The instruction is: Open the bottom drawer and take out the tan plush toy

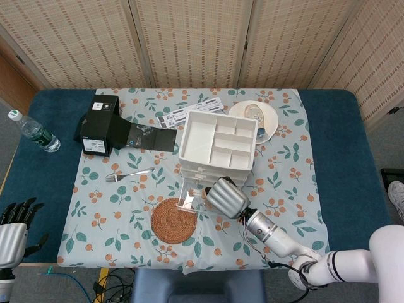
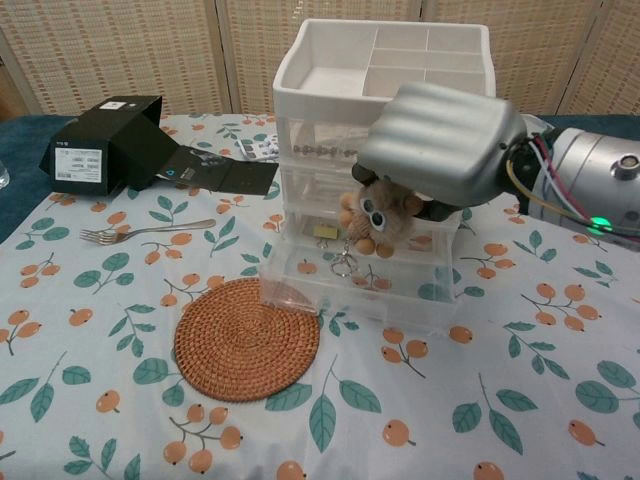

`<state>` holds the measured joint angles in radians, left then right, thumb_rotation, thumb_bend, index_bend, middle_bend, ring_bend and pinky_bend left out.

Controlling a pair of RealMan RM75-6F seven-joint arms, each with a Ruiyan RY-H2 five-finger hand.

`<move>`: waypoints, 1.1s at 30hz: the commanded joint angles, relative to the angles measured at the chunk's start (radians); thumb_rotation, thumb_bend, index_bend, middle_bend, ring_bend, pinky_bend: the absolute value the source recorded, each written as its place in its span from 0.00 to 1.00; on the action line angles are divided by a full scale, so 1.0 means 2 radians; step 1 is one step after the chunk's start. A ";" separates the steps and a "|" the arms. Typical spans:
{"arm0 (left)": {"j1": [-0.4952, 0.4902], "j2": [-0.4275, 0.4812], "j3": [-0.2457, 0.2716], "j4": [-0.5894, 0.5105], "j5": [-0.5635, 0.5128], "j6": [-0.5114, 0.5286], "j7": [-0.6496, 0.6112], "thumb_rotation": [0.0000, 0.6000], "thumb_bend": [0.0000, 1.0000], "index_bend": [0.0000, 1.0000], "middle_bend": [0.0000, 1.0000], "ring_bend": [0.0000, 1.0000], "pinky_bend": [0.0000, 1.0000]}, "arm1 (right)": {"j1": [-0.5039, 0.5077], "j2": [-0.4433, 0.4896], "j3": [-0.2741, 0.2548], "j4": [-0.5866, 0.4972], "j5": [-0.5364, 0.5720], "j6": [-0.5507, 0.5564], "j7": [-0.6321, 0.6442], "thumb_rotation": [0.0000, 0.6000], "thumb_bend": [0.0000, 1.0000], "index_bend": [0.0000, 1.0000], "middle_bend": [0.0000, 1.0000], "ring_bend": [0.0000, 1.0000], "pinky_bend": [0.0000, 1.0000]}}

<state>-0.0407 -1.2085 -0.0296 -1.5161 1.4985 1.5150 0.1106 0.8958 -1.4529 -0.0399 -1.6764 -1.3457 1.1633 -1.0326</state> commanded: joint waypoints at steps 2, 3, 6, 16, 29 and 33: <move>-0.001 0.001 -0.001 -0.003 0.002 0.001 0.002 1.00 0.25 0.21 0.14 0.14 0.10 | -0.027 0.034 -0.010 -0.028 -0.030 0.026 0.024 1.00 0.44 0.59 0.88 1.00 1.00; -0.001 0.001 -0.001 -0.004 0.002 0.001 0.003 1.00 0.25 0.21 0.14 0.14 0.10 | -0.032 0.041 -0.013 -0.032 -0.036 0.030 0.029 1.00 0.44 0.59 0.88 1.00 1.00; -0.001 0.003 -0.001 -0.008 0.001 0.002 0.006 1.00 0.25 0.21 0.14 0.14 0.10 | -0.052 0.058 -0.025 -0.039 -0.057 0.044 0.048 1.00 0.44 0.59 0.88 1.00 1.00; -0.005 0.005 0.000 -0.020 0.007 0.001 0.018 1.00 0.25 0.21 0.14 0.14 0.10 | -0.086 0.051 -0.040 -0.023 -0.104 0.036 0.095 1.00 0.44 0.59 0.88 1.00 1.00; -0.001 0.005 0.003 -0.017 0.003 0.002 0.016 1.00 0.25 0.21 0.14 0.14 0.10 | -0.090 0.008 -0.028 0.000 -0.120 -0.018 0.093 1.00 0.44 0.59 0.88 1.00 1.00; -0.001 0.003 0.003 -0.014 0.002 0.002 0.014 1.00 0.25 0.21 0.14 0.14 0.10 | -0.092 -0.002 -0.025 0.004 -0.122 -0.030 0.086 1.00 0.44 0.57 0.88 1.00 1.00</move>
<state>-0.0435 -1.2014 -0.0240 -1.5446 1.5037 1.5184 0.1388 0.7138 -1.4500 -0.0930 -1.6716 -1.5877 1.1101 -0.8543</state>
